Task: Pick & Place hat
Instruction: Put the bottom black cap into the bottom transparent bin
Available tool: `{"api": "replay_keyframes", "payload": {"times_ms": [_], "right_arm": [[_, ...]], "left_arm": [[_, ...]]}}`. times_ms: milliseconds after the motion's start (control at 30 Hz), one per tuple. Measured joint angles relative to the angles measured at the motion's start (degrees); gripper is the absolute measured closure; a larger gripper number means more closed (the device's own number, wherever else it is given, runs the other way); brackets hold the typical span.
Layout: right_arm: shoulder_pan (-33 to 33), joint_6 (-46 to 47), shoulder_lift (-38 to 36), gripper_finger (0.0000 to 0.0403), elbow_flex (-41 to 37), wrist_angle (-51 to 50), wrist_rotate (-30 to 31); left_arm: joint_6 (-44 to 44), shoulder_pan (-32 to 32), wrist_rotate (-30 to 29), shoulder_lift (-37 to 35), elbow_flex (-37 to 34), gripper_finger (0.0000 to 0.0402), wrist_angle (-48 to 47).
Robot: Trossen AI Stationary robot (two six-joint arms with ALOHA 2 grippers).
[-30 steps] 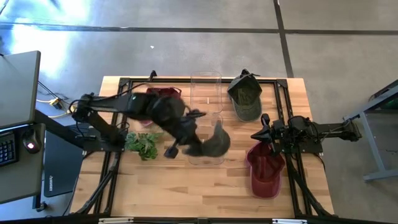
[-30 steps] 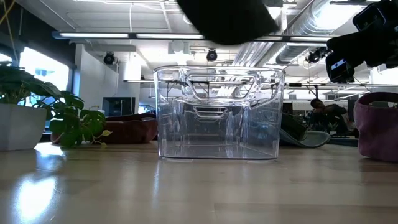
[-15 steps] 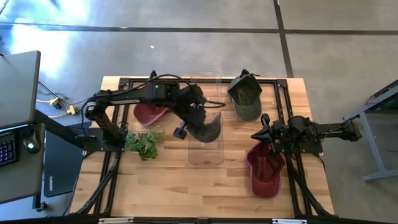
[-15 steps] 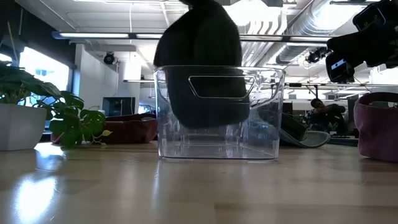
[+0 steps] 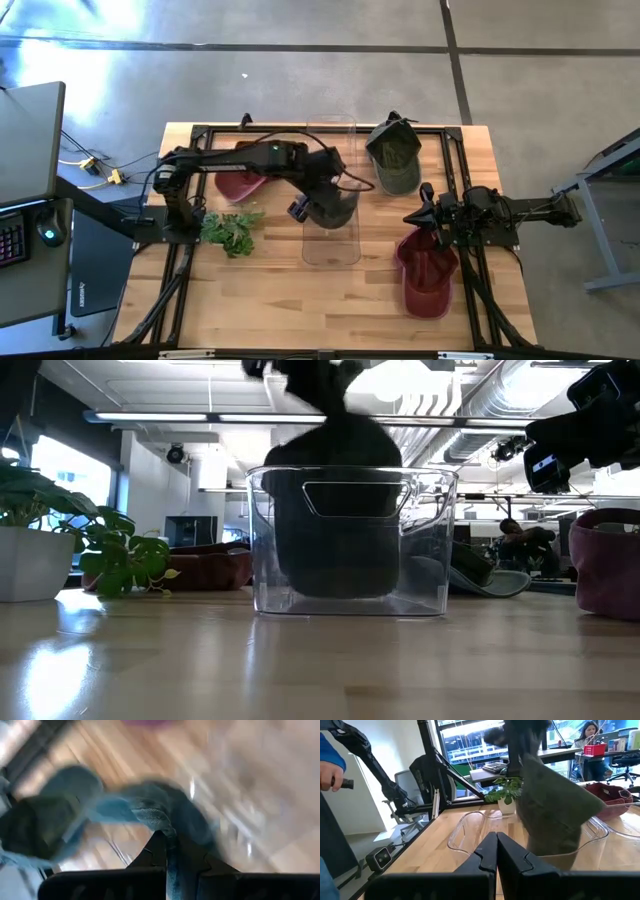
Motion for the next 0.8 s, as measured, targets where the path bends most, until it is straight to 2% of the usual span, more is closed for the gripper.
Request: {"api": "replay_keyframes", "payload": {"times_ms": [300,533,633,800], "right_arm": [[0.0,0.0,0.0,0.0402,0.0,0.1,0.0],[0.0,0.0,0.0,0.0402,0.0,0.0,0.0],[0.0,0.0,0.0,0.0402,0.0,0.0,0.0],[0.0,0.0,0.0,0.0402,0.0,0.0,0.0]], "left_arm": [[1.5,0.0,-12.0,2.9,0.1,0.0357,4.7],[0.2,1.6,-11.0,3.2,0.0,0.0301,5.8],[-5.3,4.3,-10.8,2.6,0.0,0.0271,4.7],[-14.1,9.3,-2.8,2.5,0.0,0.0231,0.4]]}}
